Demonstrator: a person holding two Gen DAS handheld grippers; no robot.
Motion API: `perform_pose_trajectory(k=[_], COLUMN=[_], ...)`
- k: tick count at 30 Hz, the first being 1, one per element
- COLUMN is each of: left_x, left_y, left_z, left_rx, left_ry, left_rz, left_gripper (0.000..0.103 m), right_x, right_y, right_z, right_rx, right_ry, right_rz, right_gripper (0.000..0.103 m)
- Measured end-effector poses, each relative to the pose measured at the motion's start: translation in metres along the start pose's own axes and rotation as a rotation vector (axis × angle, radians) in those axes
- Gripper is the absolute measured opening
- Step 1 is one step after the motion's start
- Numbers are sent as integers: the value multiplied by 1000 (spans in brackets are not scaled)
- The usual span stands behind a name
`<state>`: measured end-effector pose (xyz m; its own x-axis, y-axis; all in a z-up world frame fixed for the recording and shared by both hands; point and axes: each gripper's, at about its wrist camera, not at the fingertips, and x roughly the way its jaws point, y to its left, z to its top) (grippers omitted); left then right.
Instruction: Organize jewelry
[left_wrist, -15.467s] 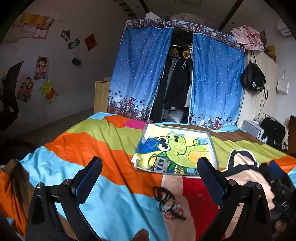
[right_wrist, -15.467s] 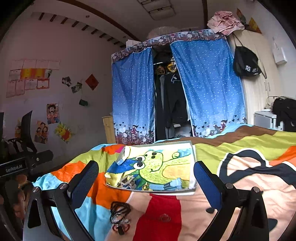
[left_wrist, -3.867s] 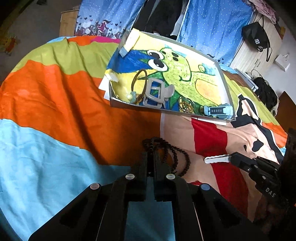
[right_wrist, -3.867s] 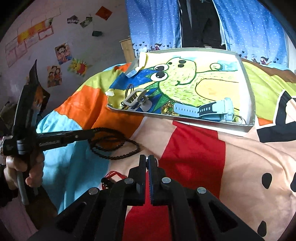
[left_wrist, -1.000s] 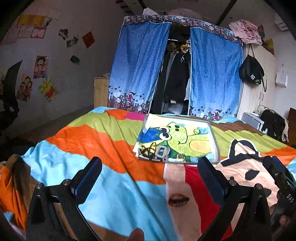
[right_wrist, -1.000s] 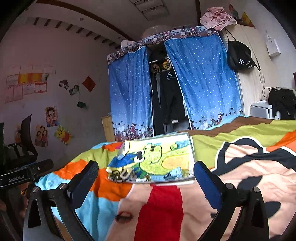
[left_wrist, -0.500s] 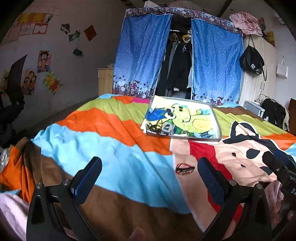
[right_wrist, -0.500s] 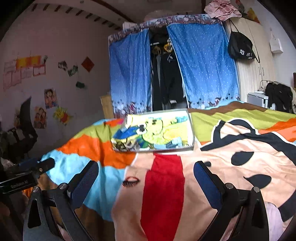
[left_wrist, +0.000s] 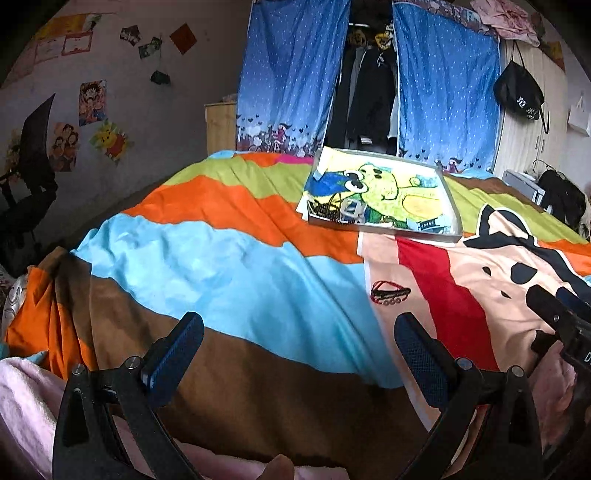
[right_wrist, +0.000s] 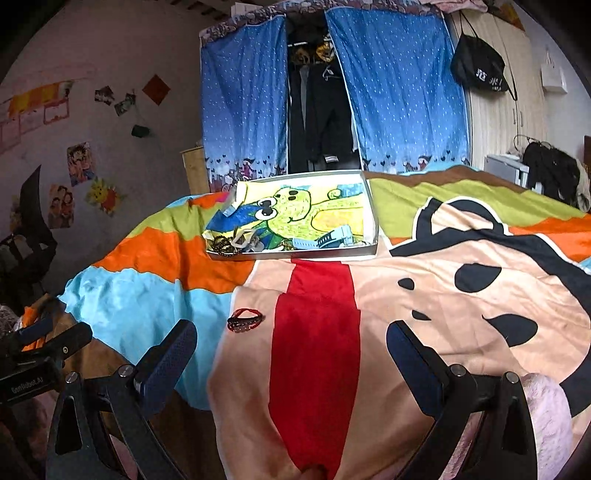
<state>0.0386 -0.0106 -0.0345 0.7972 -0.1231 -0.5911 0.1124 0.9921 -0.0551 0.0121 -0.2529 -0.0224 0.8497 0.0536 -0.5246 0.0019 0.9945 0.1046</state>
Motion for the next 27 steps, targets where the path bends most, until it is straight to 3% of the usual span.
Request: perform_pose_trajectory(k=[9,19,27], left_x=[15,47,80], left_y=[5,15,21], left_z=[2,17,35], left_rx=[-11,-45,-14], left_ry=[78,185,243], left_rz=[-1,-23,-55], left_gripper=[101,101,101], right_x=[9,38,73], right_y=[-6,-15,-34], right_z=[2,5,22], right_rx=[30,86,120], right_ry=[49,169,248], right_rz=[0,2,64], right_gripper=[103,103,103])
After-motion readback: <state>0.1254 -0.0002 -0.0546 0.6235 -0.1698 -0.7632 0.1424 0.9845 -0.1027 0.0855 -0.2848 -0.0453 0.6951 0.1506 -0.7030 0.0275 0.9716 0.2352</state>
